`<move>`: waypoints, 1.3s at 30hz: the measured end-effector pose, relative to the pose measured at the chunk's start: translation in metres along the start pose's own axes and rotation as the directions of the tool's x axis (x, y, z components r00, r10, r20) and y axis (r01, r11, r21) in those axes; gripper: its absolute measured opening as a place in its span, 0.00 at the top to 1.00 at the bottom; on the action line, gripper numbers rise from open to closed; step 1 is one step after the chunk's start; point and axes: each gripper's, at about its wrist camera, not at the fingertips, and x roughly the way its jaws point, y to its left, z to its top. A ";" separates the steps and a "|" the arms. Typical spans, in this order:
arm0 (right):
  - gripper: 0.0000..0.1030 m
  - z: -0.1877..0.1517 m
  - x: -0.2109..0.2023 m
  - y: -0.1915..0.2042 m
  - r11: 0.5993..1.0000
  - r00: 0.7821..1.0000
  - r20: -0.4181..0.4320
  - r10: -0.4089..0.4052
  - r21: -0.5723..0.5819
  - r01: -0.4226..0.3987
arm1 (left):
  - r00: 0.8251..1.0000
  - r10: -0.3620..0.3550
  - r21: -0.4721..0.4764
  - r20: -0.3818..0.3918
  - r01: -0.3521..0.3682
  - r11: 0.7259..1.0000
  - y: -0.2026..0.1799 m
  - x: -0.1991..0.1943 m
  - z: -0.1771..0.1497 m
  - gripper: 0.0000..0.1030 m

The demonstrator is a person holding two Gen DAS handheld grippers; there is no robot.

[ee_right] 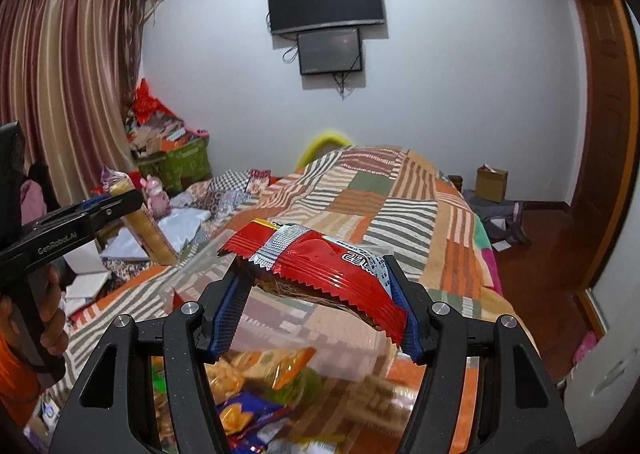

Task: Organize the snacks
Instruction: 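Carry both snacks over the clear box and open both grippers to drop them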

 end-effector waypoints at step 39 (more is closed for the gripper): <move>0.35 -0.004 0.124 0.011 0.988 0.918 -0.397 0.008 -0.140 -0.070 | 0.957 -0.043 0.039 -0.287 0.057 0.998 -0.011 0.103 -0.024 0.52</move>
